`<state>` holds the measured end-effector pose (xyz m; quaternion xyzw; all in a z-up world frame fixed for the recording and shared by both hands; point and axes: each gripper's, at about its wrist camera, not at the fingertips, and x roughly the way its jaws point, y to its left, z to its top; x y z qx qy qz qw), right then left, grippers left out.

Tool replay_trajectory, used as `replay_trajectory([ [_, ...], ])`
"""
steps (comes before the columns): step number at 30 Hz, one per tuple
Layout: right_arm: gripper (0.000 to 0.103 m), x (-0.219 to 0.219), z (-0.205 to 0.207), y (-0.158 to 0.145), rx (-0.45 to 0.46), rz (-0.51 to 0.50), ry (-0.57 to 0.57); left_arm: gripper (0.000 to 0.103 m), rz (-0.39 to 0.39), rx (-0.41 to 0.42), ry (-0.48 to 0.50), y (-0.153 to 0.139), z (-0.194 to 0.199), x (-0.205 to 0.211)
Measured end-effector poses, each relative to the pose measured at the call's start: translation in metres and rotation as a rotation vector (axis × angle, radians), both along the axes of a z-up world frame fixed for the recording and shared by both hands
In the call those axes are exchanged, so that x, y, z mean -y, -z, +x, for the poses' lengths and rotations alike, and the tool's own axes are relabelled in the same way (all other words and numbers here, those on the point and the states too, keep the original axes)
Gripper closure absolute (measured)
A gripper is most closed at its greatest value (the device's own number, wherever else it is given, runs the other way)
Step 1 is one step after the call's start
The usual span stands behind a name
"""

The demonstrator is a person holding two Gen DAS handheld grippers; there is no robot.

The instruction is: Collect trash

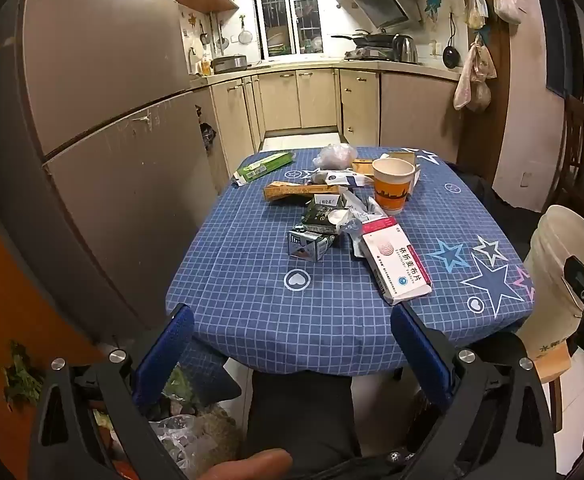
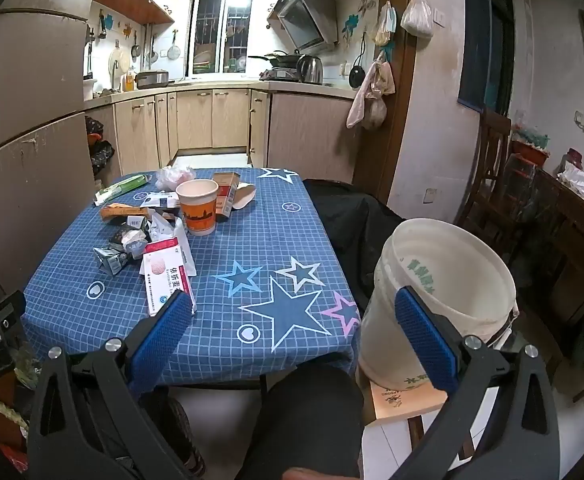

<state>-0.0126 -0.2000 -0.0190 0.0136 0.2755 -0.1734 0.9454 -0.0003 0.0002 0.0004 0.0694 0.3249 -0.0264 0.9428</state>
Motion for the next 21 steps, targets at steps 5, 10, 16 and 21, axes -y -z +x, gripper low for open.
replay_trajectory([
  [5, 0.005, 0.0004, 0.0001, 0.0011, 0.000, 0.005, -0.001, 0.005, -0.003, -0.003, 0.002, 0.0004, 0.0007, -0.0004],
  [10, 0.005, -0.0009, -0.0036, 0.0014, 0.000, 0.003, -0.004, 0.005, 0.001, 0.004, -0.003, 0.0024, 0.0015, -0.0013],
  [16, 0.005, -0.0011, -0.0027, 0.0013, -0.002, 0.005, -0.004, 0.005, 0.007, 0.004, 0.000, 0.0035, 0.0019, -0.0011],
  [21, 0.005, 0.0002, -0.0005, 0.0026, -0.004, 0.005, -0.002, 0.005, 0.004, 0.002, -0.001, 0.0005, -0.0008, -0.0004],
])
